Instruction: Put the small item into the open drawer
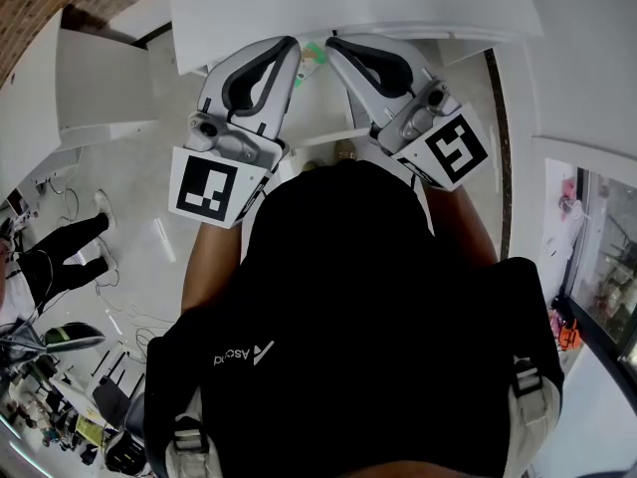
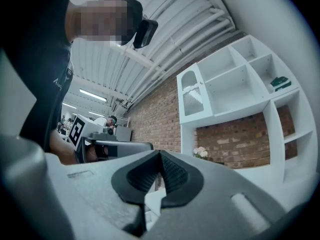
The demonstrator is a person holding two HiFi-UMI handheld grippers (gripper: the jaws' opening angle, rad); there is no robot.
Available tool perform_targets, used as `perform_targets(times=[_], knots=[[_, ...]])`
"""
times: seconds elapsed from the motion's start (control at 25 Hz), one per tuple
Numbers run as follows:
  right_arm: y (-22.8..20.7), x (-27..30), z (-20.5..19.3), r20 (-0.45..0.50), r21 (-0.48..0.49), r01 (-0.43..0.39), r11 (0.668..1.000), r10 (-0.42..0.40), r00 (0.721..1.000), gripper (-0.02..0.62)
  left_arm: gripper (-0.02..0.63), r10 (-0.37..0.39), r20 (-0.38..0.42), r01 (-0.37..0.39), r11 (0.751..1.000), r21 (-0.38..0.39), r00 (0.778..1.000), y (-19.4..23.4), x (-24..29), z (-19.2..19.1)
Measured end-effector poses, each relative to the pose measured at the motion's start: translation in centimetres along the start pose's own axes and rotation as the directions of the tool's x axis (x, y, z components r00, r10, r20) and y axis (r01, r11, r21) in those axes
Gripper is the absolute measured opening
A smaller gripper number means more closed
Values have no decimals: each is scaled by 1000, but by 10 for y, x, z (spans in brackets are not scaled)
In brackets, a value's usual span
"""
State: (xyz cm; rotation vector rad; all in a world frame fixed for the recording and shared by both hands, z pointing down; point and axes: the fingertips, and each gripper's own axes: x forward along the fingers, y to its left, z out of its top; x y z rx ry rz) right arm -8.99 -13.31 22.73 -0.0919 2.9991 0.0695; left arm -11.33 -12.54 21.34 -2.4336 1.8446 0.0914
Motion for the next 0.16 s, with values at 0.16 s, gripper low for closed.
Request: perform_targets(times=[0.16], knots=[[2, -2, 4, 17, -18, 0, 1000, 1, 1000, -2, -1, -3, 0, 3, 1000, 1, 1000, -3, -2, 3]])
